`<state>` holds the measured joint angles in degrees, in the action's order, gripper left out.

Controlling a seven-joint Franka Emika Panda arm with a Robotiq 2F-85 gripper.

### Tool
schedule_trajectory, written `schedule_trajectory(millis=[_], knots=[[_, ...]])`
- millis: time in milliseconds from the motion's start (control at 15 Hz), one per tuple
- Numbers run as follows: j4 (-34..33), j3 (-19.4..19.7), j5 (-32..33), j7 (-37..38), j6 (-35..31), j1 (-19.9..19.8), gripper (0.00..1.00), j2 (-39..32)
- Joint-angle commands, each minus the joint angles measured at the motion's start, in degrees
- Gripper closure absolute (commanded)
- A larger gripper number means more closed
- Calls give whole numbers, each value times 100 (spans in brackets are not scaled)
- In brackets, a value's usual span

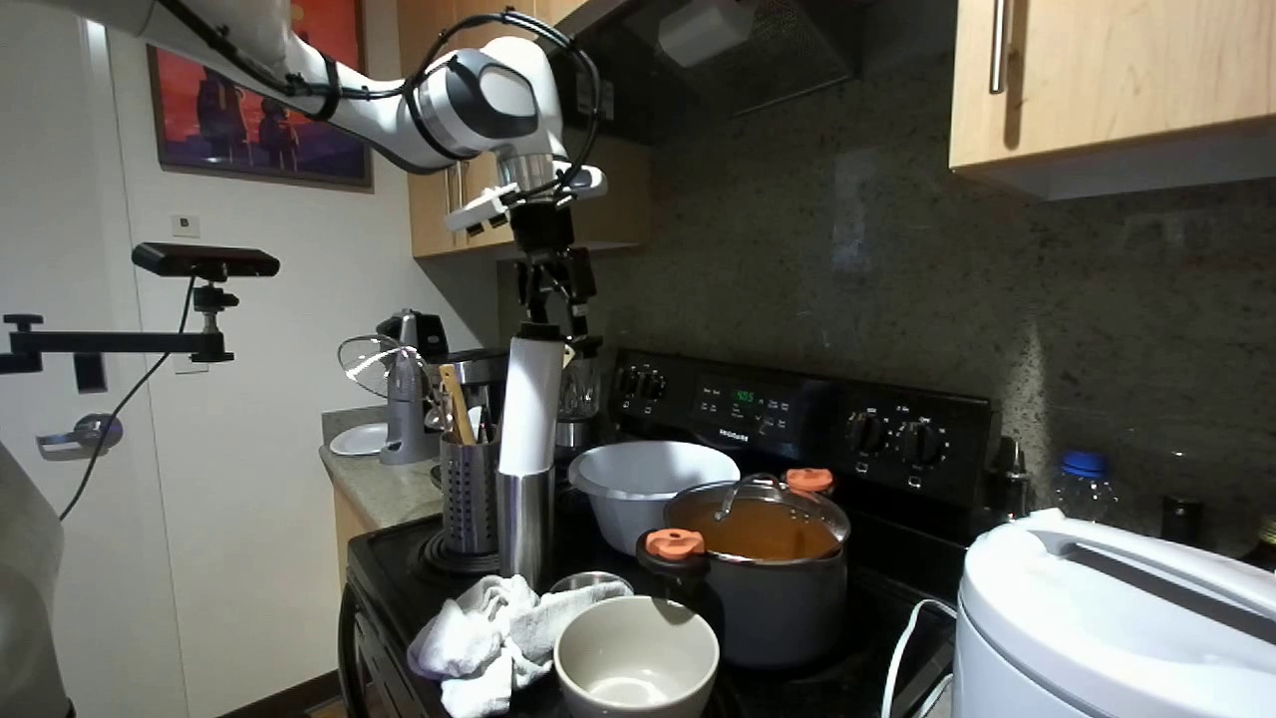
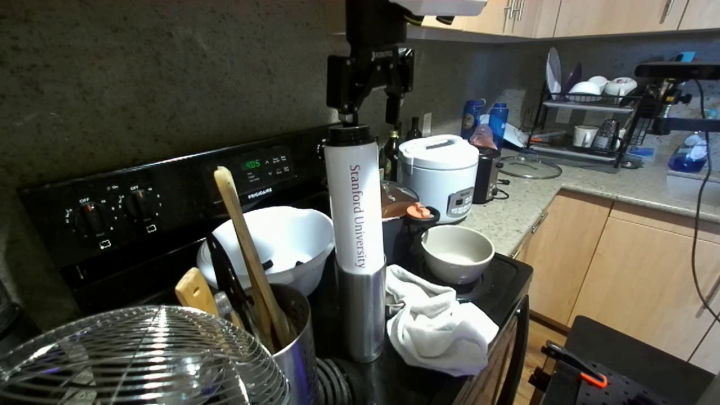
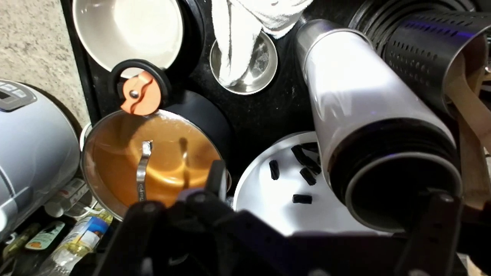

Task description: Put the white flask on the table

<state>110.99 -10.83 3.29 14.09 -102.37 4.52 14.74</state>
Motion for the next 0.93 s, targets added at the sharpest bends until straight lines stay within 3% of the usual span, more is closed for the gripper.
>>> schedule_trajectory(millis=[0,67,200,733,867], knots=[[114,84,-115,35,74,46,3,9],[147,91,-114,48,59,42,27,8],[172,103,-118,53,47,43,29,-6],[63,81,-199,15,4,106,91,-160],[29,71,-256,21,-28,139,97,-198]])
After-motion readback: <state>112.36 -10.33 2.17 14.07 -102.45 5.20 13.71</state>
